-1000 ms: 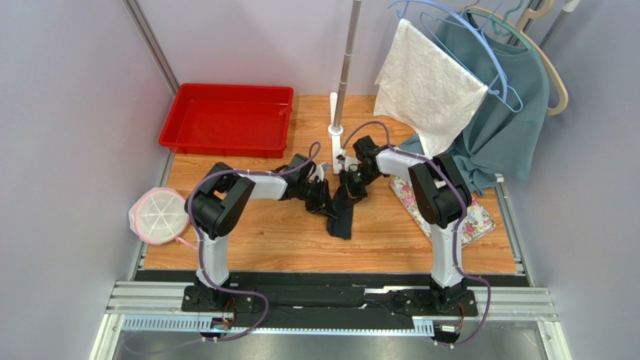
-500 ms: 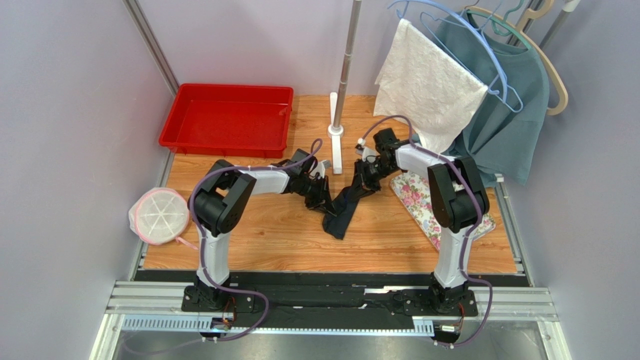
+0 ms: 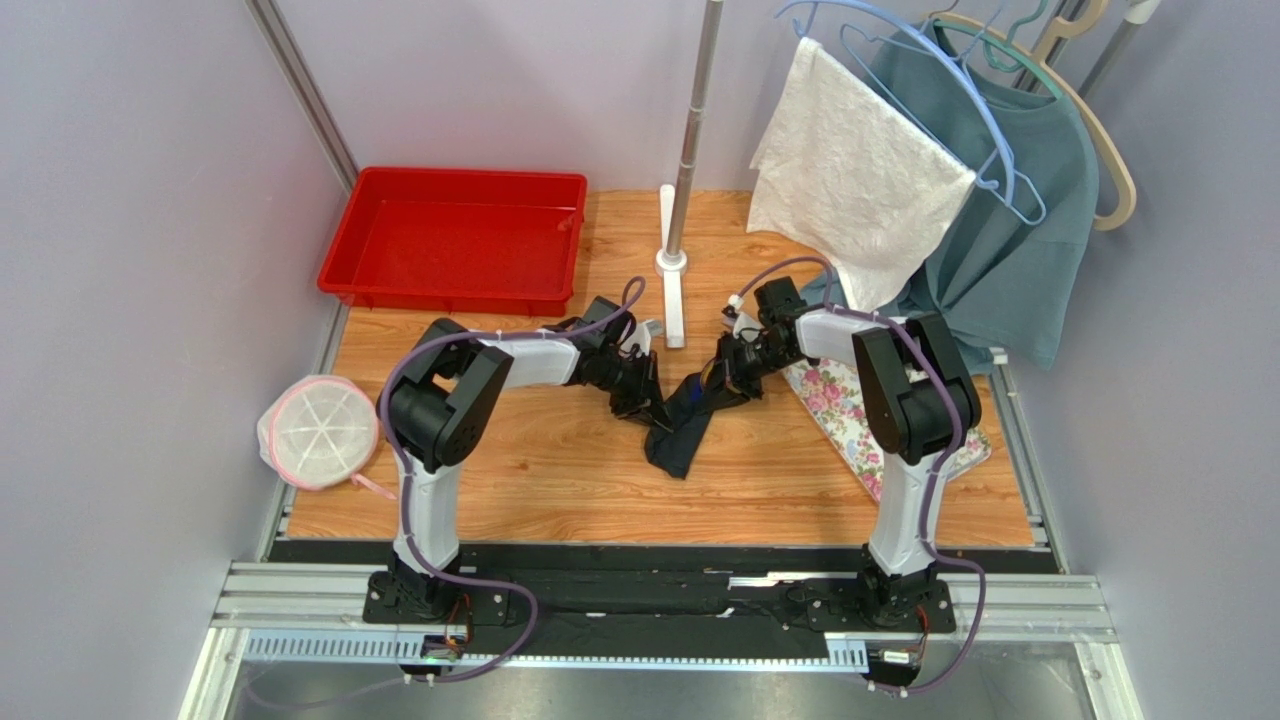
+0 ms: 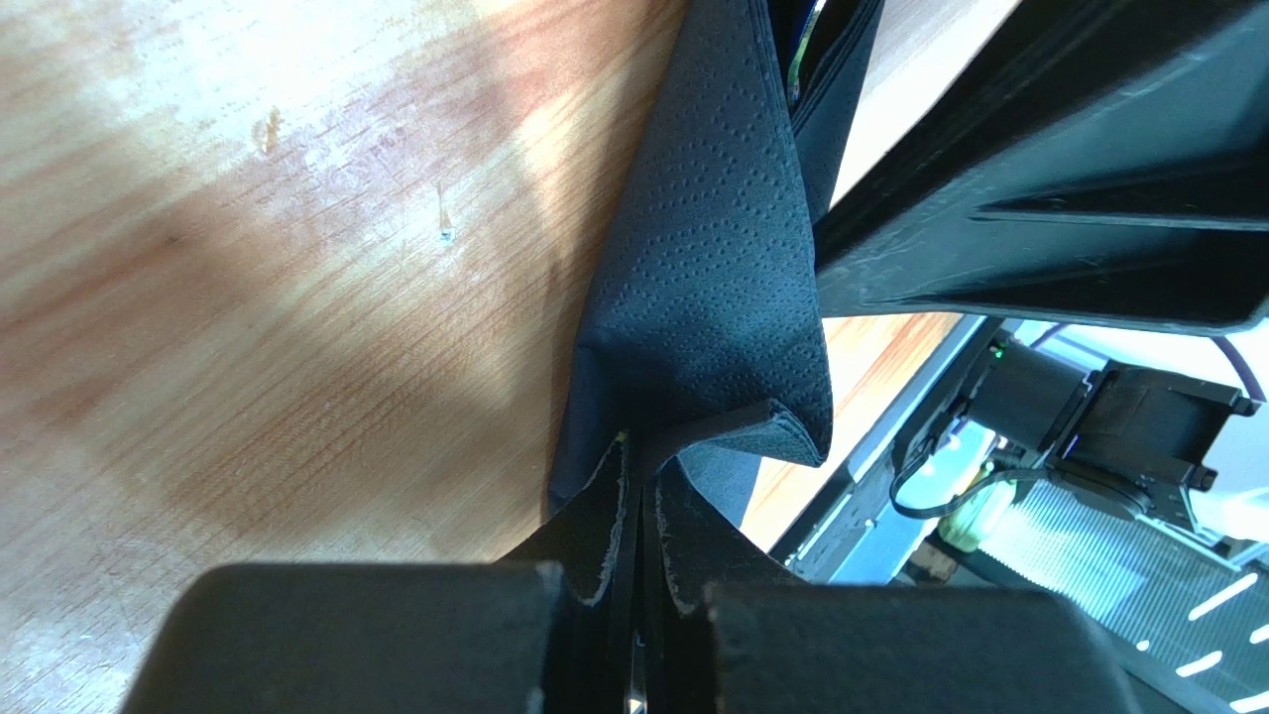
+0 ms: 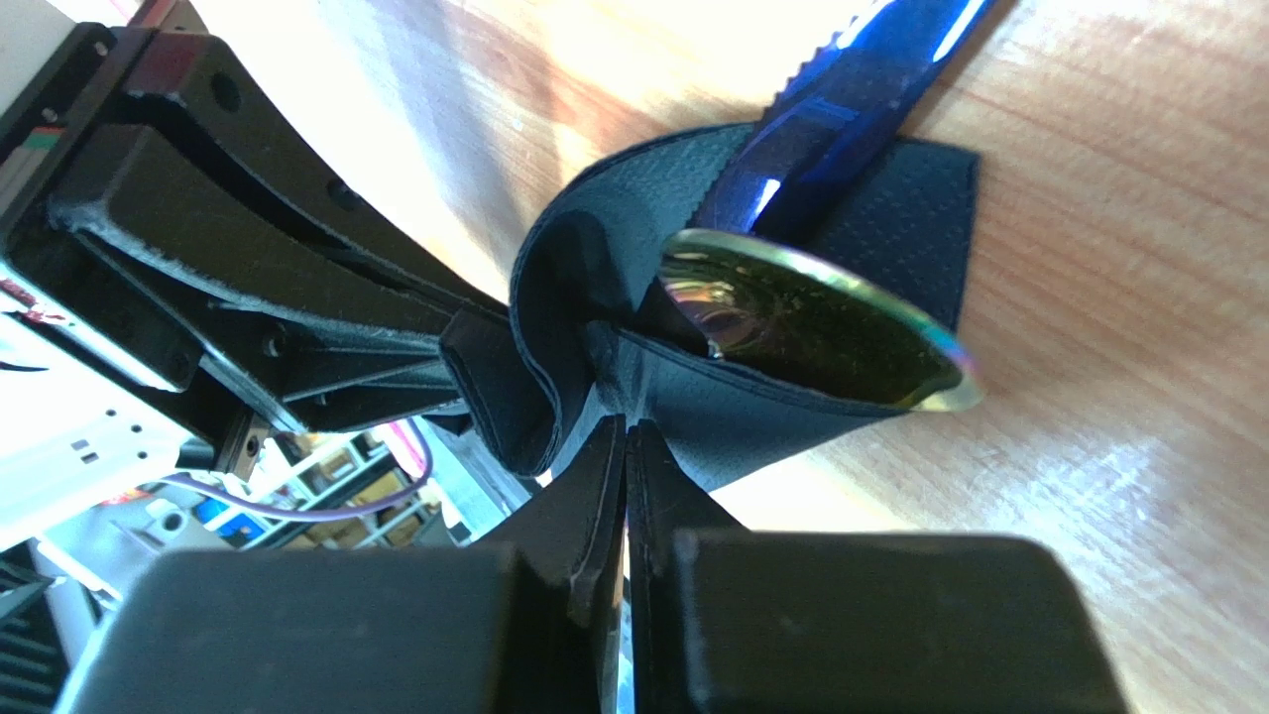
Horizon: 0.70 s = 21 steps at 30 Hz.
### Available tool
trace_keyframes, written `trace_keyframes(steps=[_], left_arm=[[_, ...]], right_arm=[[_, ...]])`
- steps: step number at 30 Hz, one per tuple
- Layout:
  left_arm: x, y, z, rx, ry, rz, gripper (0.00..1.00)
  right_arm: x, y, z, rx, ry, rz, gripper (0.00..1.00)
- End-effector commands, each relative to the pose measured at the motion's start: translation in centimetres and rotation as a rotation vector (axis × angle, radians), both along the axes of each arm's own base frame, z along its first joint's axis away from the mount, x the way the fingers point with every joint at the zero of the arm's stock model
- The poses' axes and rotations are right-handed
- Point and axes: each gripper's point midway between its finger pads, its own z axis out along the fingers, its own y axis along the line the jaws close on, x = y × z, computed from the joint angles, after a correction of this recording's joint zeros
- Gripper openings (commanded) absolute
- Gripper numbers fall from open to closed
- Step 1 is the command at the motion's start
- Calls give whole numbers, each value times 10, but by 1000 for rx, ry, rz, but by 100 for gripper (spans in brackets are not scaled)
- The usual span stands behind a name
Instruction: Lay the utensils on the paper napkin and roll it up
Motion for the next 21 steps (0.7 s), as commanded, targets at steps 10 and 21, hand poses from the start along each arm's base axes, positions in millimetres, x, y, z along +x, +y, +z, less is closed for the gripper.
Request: trace_keyframes(steps=[10,21], left_arm=[[16,9,-5,34,-30,57,0],[4,-20,51,-155,-61,13,0]], right_arm=[[-2,-3,-37,-26,70,-62,0],[-5,-13,-55,-108,96,-84,0]])
